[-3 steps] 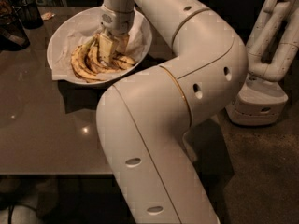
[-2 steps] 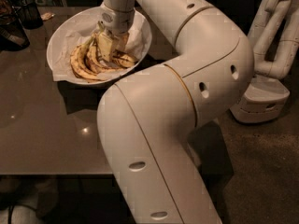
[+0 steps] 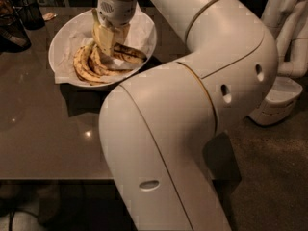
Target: Pick banana from white bowl
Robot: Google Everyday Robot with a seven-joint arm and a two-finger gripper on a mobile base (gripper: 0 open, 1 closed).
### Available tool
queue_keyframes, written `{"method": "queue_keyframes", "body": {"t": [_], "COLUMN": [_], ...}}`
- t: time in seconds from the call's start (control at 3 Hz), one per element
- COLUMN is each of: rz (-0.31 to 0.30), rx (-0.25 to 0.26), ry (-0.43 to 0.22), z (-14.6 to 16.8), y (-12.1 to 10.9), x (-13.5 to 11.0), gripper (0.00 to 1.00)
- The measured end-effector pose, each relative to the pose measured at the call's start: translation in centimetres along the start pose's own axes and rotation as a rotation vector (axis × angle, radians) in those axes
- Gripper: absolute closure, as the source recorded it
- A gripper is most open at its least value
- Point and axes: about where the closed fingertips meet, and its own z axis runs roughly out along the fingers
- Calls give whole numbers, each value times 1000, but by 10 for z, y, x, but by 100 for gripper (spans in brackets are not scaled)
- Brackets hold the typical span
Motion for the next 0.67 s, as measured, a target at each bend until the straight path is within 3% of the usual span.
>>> {"method": "queue_keyframes", "body": {"t": [0.33,0.67], "rz": [-60,-59], "rx": [53,63], "ry": [-37,-53], "z": [-25,-31], "y": [14,14], "x": [-4,-4], "gripper": [100,100]}}
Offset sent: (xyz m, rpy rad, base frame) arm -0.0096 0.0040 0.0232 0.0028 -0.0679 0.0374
